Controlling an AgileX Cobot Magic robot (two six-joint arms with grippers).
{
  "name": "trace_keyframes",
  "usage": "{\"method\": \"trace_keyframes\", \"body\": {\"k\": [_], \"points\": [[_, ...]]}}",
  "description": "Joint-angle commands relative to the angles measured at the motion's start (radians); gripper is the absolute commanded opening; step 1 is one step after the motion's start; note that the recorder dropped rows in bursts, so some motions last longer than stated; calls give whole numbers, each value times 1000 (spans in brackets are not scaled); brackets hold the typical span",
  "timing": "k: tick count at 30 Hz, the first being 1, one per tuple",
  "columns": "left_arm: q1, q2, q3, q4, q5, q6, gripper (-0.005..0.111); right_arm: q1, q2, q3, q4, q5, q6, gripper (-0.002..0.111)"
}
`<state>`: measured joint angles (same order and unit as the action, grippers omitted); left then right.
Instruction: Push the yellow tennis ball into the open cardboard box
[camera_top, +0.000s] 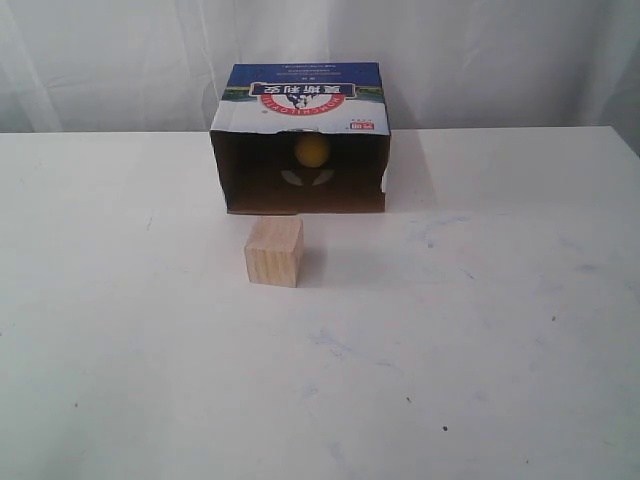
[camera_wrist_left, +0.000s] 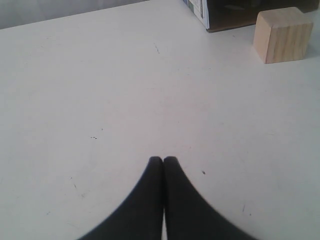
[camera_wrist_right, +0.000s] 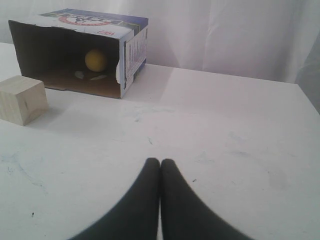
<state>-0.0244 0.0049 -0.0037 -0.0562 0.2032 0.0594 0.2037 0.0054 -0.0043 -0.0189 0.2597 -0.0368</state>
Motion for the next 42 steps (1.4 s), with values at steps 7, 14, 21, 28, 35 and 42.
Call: {"method": "trace_keyframes", "body": {"k": [7, 14, 21, 28, 35, 42], "points": [[3, -5, 4, 0, -1, -7, 0, -2, -5, 4, -6, -7, 20, 0], [3, -5, 4, 0, -1, -7, 0, -2, -5, 4, -6, -7, 23, 0], [3, -5, 4, 0, -1, -7, 0, -2, -5, 4, -6, -7, 23, 0], [3, -5, 4, 0, -1, -7, 0, -2, -5, 4, -6, -7, 23, 0], [3, -5, 4, 0, -1, -7, 0, -2, -5, 4, -6, -7, 23, 0], [3, -5, 4, 0, -1, -7, 0, -2, -5, 4, -6, -7, 23, 0]]}}
